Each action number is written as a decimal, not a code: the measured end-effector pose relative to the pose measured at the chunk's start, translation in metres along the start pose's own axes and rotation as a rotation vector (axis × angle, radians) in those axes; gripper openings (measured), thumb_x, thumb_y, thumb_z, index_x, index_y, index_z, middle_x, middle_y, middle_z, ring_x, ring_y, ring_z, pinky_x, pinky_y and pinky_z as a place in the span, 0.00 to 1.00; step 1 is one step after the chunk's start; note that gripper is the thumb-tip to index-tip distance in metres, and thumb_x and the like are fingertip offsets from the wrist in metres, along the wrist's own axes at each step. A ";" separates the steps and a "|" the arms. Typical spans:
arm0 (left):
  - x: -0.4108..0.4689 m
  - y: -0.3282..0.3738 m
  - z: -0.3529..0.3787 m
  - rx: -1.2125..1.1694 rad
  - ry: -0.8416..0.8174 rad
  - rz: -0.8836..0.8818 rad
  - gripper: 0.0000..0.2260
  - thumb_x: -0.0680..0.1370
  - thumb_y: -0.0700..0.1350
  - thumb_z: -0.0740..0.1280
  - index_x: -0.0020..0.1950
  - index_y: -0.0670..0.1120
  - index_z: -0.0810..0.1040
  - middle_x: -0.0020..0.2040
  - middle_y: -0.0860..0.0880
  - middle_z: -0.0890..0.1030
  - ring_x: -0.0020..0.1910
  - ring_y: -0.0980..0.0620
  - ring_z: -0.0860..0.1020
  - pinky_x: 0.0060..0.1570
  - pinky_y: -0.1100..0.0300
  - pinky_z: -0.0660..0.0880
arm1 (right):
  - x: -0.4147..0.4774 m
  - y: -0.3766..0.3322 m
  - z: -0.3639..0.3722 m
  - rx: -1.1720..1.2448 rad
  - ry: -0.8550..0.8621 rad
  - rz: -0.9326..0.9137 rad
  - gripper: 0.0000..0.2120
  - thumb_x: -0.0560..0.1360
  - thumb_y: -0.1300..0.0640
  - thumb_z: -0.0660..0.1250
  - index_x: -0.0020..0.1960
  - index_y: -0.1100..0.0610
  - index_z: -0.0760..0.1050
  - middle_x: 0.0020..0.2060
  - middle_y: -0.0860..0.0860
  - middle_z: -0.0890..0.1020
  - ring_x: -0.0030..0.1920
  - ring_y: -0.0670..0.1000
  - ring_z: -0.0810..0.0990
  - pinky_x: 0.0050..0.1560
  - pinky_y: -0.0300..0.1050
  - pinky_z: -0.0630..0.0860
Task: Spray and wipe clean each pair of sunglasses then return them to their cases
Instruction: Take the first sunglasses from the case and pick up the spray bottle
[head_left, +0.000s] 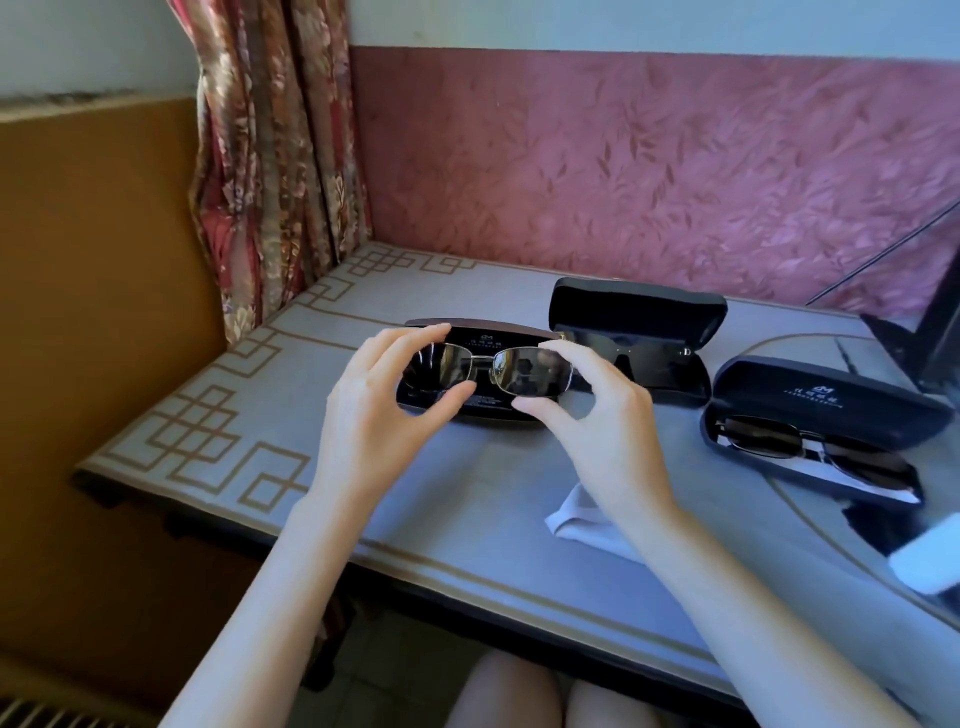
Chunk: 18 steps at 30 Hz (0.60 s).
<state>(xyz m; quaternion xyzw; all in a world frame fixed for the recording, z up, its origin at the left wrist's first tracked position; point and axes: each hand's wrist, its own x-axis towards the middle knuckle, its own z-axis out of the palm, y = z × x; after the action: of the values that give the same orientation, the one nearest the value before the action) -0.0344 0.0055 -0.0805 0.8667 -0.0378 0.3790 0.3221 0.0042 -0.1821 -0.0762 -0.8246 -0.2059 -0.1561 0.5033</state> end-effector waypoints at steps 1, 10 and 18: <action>0.001 0.004 -0.002 -0.053 -0.011 -0.004 0.21 0.71 0.49 0.75 0.62 0.48 0.78 0.56 0.54 0.79 0.57 0.57 0.76 0.58 0.64 0.72 | -0.001 -0.003 -0.007 0.094 -0.013 0.015 0.18 0.69 0.59 0.77 0.57 0.53 0.79 0.49 0.39 0.82 0.52 0.36 0.78 0.54 0.25 0.67; -0.003 0.050 -0.012 -0.757 -0.059 -0.222 0.20 0.68 0.37 0.75 0.57 0.50 0.77 0.52 0.58 0.83 0.56 0.58 0.80 0.55 0.65 0.75 | -0.008 -0.009 -0.050 0.452 -0.065 0.091 0.18 0.66 0.64 0.76 0.51 0.47 0.81 0.46 0.39 0.86 0.50 0.40 0.83 0.54 0.32 0.75; -0.012 0.055 -0.005 -1.044 -0.097 -0.407 0.14 0.82 0.47 0.58 0.57 0.40 0.78 0.52 0.45 0.84 0.57 0.47 0.81 0.57 0.56 0.76 | -0.019 -0.005 -0.065 0.642 -0.115 0.202 0.22 0.60 0.59 0.75 0.54 0.53 0.81 0.47 0.46 0.87 0.51 0.44 0.84 0.53 0.36 0.77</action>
<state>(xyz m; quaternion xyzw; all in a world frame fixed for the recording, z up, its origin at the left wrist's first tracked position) -0.0637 -0.0374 -0.0570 0.5987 -0.0671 0.2002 0.7727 -0.0180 -0.2420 -0.0525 -0.6477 -0.1900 0.0140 0.7377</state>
